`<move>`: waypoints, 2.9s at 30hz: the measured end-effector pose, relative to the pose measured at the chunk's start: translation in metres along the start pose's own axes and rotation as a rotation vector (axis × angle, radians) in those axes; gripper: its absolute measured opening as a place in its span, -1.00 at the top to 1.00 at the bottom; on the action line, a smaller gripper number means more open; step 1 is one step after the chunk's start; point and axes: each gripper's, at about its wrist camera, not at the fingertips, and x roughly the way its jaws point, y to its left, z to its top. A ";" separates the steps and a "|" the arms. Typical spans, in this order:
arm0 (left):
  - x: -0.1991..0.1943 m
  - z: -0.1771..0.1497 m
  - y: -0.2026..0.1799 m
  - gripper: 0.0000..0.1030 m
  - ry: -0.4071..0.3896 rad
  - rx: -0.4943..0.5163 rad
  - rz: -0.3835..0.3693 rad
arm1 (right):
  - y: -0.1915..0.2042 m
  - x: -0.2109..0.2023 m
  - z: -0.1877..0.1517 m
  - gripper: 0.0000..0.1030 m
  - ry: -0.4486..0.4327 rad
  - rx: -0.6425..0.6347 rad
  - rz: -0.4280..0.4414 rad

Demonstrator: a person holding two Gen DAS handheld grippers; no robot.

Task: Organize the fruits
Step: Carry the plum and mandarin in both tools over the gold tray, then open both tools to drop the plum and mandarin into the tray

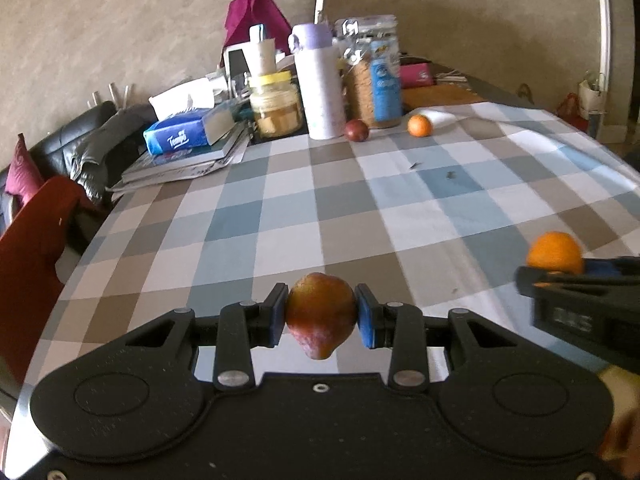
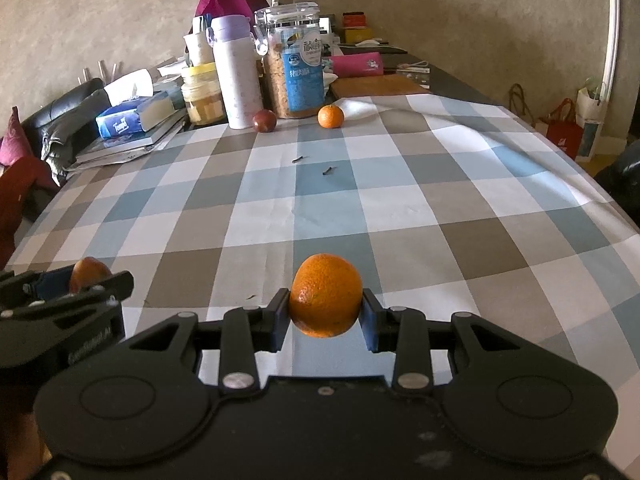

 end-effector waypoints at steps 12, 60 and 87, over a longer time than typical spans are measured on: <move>-0.053 0.006 0.006 0.12 0.098 -0.083 -0.023 | -0.008 -0.042 0.011 0.29 -0.044 0.029 0.064; -0.143 -0.089 -0.054 0.12 0.231 -0.178 -0.112 | -0.066 -0.207 -0.122 0.28 -0.091 0.203 0.086; -0.165 -0.112 -0.048 0.07 0.165 -0.172 0.048 | -0.062 -0.206 -0.135 0.28 -0.070 0.159 0.073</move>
